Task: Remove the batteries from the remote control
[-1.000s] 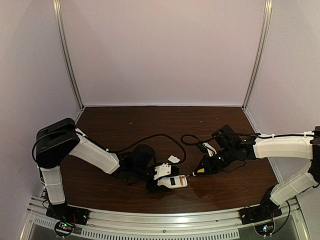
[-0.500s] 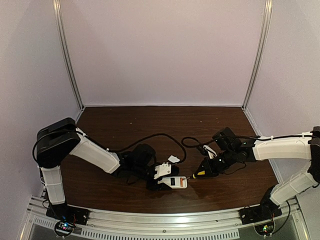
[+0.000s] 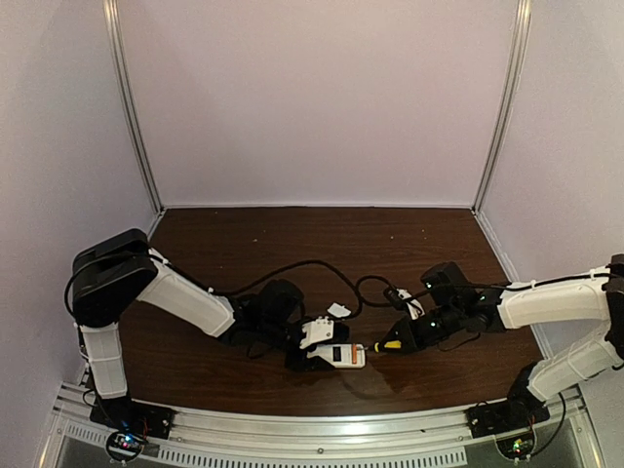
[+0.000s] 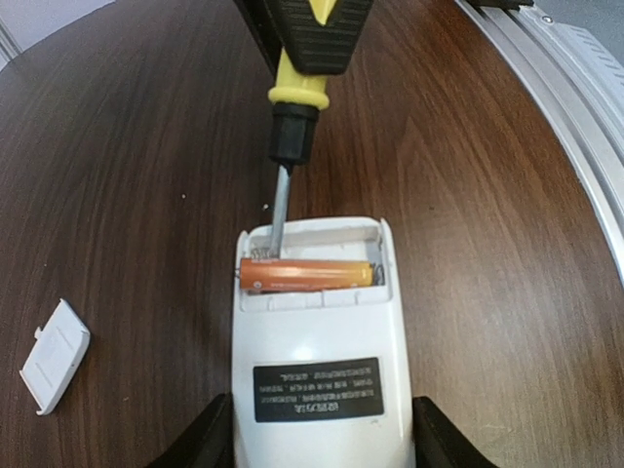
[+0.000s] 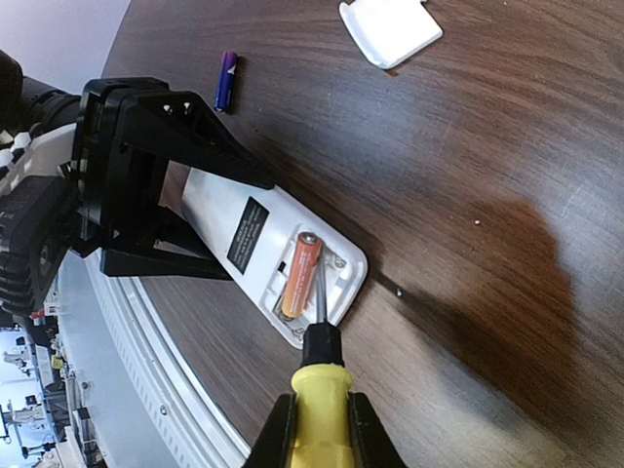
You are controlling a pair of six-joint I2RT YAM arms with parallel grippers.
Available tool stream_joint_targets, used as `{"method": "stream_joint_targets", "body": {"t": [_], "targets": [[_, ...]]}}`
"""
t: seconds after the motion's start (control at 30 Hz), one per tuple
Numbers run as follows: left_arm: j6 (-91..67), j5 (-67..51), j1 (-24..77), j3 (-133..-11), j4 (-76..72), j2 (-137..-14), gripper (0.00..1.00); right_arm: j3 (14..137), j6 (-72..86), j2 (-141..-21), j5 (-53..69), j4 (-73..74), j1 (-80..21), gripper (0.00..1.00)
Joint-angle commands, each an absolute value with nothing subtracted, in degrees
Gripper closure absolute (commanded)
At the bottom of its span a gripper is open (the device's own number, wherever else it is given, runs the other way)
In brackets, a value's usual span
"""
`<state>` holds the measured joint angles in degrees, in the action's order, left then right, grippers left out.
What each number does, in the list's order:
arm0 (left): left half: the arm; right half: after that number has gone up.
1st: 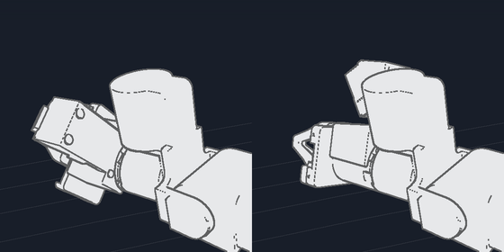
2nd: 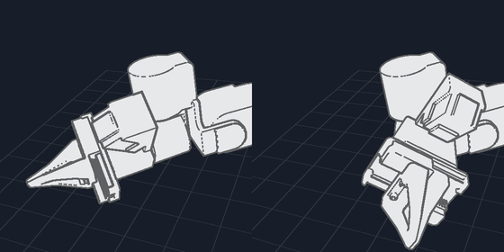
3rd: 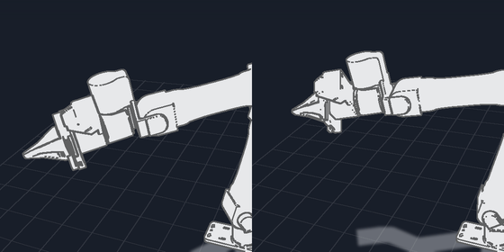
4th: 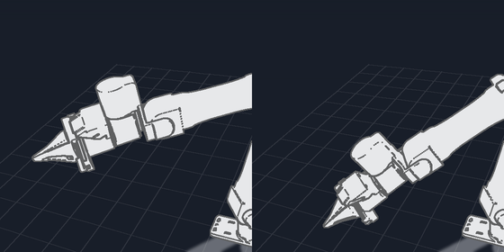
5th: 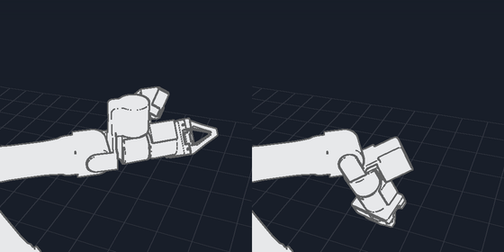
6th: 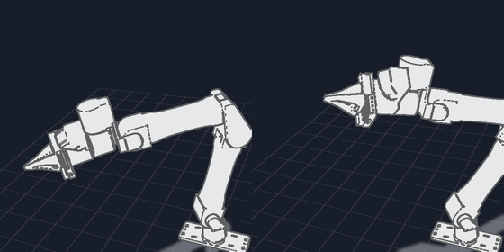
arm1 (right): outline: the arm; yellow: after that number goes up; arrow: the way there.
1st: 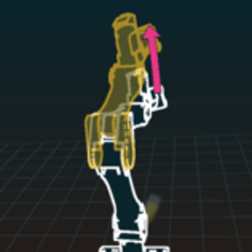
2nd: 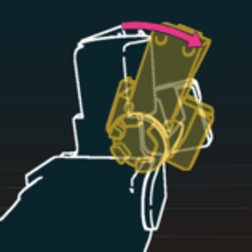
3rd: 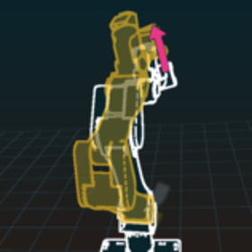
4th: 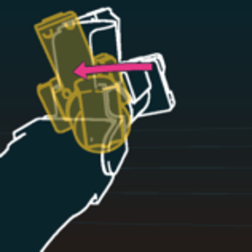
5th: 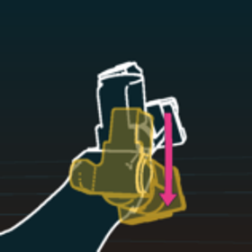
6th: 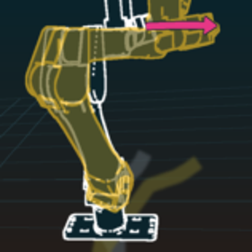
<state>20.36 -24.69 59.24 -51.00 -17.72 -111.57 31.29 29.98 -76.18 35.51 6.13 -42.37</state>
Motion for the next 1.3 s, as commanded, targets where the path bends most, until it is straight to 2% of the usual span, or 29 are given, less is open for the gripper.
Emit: {"method": "stream_joint_targets", "body": {"t": [0.0, 0.57, 1.27], "targets": [[22.93, -25.42, 60.03, -52.21, -17.84, -114.53, 0.66, 31.07, 26.96, -74.15, 32.02, 3.94, -44.65, 1.00], [19.80, -22.26, 59.99, -50.41, -20.46, -112.98, 0.66, 35.76, 30.09, -71.71, 26.99, 21.62, -44.65, 1.00], [17.54, -19.83, 59.99, -43.81, -31.11, -110.44, 0.69, 35.65, 34.27, -72.76, 33.30, 19.27, -47.33, 1.00]]}}
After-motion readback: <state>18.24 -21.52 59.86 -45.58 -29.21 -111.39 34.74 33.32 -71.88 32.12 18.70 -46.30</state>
